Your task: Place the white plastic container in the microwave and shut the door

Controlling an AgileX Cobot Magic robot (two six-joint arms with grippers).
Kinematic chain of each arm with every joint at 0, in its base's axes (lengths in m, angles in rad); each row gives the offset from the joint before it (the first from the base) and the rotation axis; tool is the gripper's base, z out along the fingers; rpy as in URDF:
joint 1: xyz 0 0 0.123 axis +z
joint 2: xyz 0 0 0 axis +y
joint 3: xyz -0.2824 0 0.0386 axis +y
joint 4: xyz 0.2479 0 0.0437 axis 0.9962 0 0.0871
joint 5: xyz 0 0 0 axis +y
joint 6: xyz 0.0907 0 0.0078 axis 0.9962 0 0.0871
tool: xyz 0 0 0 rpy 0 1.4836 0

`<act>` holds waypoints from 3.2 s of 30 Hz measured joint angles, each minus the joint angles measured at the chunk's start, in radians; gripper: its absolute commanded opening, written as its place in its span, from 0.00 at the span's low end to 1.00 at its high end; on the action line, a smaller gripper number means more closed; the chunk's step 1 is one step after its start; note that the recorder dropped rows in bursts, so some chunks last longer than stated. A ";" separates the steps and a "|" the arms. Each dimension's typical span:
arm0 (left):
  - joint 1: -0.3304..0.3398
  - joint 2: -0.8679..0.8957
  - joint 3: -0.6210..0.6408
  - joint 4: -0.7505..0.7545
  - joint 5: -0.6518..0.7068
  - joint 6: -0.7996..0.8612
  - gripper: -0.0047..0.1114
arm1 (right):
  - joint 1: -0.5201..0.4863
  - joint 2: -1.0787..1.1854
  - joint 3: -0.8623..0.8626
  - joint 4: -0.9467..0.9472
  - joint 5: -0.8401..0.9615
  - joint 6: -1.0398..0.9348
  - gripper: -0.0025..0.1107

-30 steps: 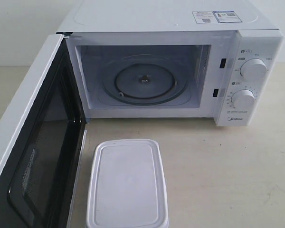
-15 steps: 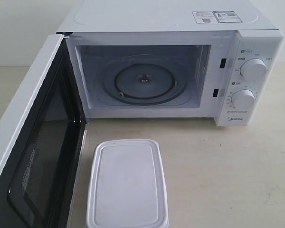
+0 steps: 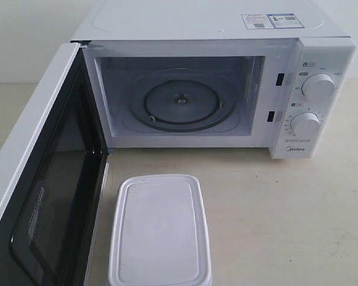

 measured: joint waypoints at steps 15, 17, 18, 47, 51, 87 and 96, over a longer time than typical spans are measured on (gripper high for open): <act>0.000 0.000 0.000 0.000 0.000 0.000 0.08 | 0.000 0.000 0.000 0.000 0.000 0.000 0.02; 0.000 0.000 0.000 0.000 0.000 0.000 0.08 | 0.000 0.000 0.000 0.000 0.000 0.000 0.02; 0.000 0.000 0.000 0.000 0.000 0.000 0.08 | 0.000 0.000 0.000 0.000 0.000 0.000 0.02; 0.000 0.000 0.000 0.000 0.000 0.000 0.08 | 0.000 -0.002 -0.335 0.073 -0.180 0.208 0.02; 0.000 0.000 0.000 0.000 0.000 0.000 0.08 | 0.000 -0.002 -0.336 0.135 -0.293 0.242 0.02; 0.000 0.000 0.000 0.000 0.000 0.000 0.08 | 0.108 0.925 -0.840 -0.217 -0.402 0.076 0.02; 0.000 0.000 0.000 0.000 0.000 0.000 0.08 | 0.124 0.988 -0.575 -0.121 -0.396 0.249 0.02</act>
